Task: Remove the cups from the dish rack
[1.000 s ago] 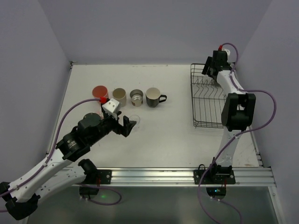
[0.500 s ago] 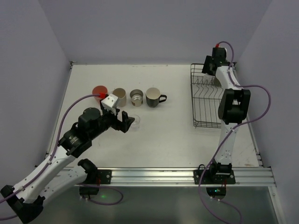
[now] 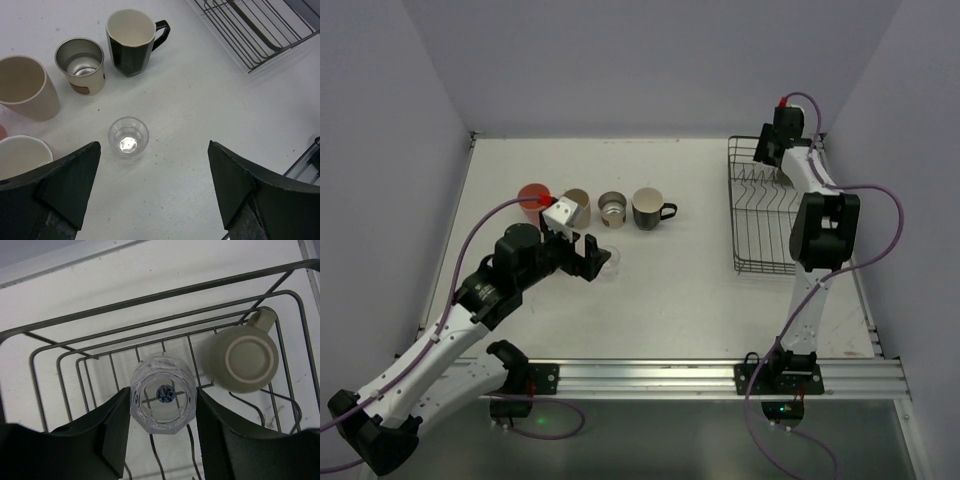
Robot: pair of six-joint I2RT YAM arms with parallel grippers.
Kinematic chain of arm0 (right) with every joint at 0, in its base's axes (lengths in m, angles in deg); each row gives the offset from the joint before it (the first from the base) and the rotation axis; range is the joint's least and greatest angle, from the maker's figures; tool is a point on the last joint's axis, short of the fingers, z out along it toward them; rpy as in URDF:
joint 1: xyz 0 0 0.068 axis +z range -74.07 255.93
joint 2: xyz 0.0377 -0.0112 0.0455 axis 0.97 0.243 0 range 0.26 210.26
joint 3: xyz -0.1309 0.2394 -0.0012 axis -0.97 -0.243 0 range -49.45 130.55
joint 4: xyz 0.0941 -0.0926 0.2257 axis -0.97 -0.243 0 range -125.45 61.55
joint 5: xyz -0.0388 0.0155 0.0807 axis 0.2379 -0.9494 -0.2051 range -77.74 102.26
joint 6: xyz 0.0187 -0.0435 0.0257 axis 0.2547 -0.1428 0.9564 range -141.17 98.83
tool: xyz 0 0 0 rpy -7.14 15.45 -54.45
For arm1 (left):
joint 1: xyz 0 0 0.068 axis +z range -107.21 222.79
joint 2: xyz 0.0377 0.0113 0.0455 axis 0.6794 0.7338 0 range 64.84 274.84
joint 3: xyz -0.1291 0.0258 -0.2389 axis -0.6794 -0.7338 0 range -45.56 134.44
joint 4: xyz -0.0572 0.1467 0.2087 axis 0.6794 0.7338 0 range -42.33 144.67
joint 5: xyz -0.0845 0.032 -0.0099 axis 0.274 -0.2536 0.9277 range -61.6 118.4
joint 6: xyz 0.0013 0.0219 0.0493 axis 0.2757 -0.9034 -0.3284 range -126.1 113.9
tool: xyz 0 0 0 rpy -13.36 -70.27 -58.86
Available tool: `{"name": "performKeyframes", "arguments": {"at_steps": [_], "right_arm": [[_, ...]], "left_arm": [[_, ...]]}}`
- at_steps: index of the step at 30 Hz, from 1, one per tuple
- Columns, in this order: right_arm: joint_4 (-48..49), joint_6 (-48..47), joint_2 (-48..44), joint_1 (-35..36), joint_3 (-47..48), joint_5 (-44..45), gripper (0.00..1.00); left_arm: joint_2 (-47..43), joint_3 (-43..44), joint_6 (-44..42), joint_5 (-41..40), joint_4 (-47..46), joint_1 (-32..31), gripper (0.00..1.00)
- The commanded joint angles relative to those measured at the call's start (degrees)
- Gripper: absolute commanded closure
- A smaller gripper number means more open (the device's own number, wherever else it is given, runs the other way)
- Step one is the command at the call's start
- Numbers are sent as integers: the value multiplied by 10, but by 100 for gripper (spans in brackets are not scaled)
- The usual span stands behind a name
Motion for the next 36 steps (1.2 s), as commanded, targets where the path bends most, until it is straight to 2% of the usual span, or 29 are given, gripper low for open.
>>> {"name": "performKeyframes", "arguments": {"at_steps": [1, 8, 10, 11, 13, 14, 17, 23, 28, 36], "right_arm": [[98, 20, -136, 7, -48, -8, 73], [179, 103, -326, 16, -213, -92, 73], [217, 145, -403, 39, -300, -105, 74], [228, 164, -428, 44, -367, -142, 74], [287, 226, -509, 62, -437, -190, 74], [310, 249, -536, 69, -509, -212, 74], [396, 314, -636, 110, -625, -298, 74], [524, 418, -780, 189, -775, -417, 74], [607, 477, -814, 236, -840, -433, 75], [688, 513, -740, 281, -855, -472, 73]], "left_arm": [[9, 4, -7, 28, -26, 5, 8], [18, 15, 42, 92, -72, 7, 10], [25, 17, 71, 129, -87, 7, 11], [28, 16, 83, 143, -114, 6, 12], [39, 3, 129, 190, -151, 6, 14], [45, -3, 147, 206, -192, 5, 16], [66, -27, 218, 251, -294, 6, 21], [117, -69, 324, 292, -445, -4, 31], [160, -88, 379, 290, -525, -28, 34], [199, -63, 385, 266, -553, -65, 43]]}}
